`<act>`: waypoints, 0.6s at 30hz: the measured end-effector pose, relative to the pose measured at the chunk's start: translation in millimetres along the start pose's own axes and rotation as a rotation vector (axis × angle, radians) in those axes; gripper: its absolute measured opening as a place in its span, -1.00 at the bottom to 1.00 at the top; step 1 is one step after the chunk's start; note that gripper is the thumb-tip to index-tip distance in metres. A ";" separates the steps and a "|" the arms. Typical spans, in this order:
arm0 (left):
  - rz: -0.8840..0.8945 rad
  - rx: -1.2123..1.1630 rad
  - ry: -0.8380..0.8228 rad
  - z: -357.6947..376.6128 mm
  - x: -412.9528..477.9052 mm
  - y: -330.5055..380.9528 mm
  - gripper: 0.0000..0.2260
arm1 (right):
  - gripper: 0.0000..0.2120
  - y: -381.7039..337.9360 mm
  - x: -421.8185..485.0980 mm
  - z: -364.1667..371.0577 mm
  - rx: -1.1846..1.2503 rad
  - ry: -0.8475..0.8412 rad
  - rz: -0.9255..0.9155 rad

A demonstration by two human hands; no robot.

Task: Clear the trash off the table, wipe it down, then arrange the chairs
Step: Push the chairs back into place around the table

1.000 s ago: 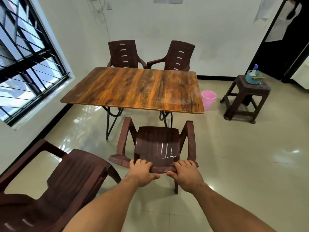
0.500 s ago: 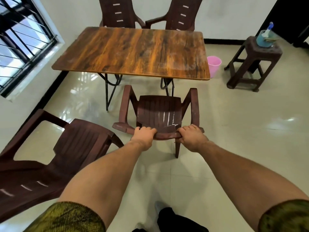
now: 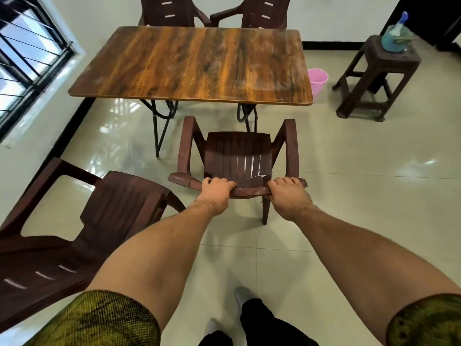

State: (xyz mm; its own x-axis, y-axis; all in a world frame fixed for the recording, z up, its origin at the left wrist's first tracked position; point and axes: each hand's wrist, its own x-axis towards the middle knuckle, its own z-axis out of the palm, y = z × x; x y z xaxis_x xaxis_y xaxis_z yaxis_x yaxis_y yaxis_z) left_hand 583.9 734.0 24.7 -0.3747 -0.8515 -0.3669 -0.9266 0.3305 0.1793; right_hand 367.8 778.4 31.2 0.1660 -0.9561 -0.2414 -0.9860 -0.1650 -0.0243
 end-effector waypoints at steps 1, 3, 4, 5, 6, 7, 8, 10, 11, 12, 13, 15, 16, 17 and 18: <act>0.001 -0.002 0.004 -0.8 1.7 0.6 -0.42 | -0.73 1.0 1.6 1.0 -0.009 0.010 0.004; 0.005 -0.002 0.001 -3.4 5.5 1.0 -0.42 | -0.75 4.1 6.0 2.5 -0.022 0.023 0.016; 0.009 -0.004 0.003 -4.6 5.8 2.1 -0.42 | -0.76 5.2 6.1 3.1 -0.027 0.028 0.026; 0.008 -0.003 0.012 -6.5 7.6 2.7 -0.42 | -0.76 6.8 9.0 2.6 -0.032 0.037 0.031; 0.009 -0.001 0.011 -7.4 9.2 4.5 -0.41 | -0.75 8.4 10.9 2.8 -0.037 0.041 0.036; 0.013 -0.003 0.006 -9.8 12.7 6.3 -0.41 | -0.73 10.5 13.4 0.6 -0.044 0.031 0.043; 0.012 -0.003 -0.002 -12.0 15.7 7.1 -0.41 | -0.72 12.1 16.2 -0.8 -0.051 0.028 0.047; 0.013 0.010 0.008 -17.9 25.4 5.7 -0.41 | -0.70 13.6 25.3 -3.3 -0.054 0.058 0.058; 0.020 0.016 0.002 -17.6 30.3 6.3 -0.41 | -0.69 15.7 26.6 -1.2 -0.049 0.057 0.070; 0.011 0.028 0.007 -23.7 31.4 3.1 -0.41 | -0.69 14.0 30.7 -4.0 -0.040 0.059 0.063; 0.008 0.036 0.015 -23.6 30.4 3.4 -0.41 | -0.69 14.4 30.9 -2.1 -0.034 0.068 0.047; 0.003 0.025 -0.006 -21.1 26.0 5.6 -0.43 | -0.67 17.6 29.4 0.6 -0.018 0.040 0.041; 0.010 0.014 -0.003 -19.8 23.5 7.3 -0.44 | -0.66 20.7 28.9 1.3 0.004 0.038 0.039; 0.022 0.009 0.013 -16.7 19.9 8.1 -0.44 | -0.64 22.9 27.2 2.0 0.026 0.045 0.038; 0.033 -0.004 0.025 -14.6 16.2 8.5 -0.42 | -0.58 24.6 26.2 1.0 0.037 0.048 0.038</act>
State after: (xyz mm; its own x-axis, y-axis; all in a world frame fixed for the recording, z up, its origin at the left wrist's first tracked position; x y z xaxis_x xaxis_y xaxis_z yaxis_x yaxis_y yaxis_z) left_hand 570.4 717.1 33.6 -0.4043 -0.8499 -0.3379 -0.9135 0.3572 0.1948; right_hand 347.8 749.5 23.2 0.1277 -0.9723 -0.1957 -0.9914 -0.1197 -0.0522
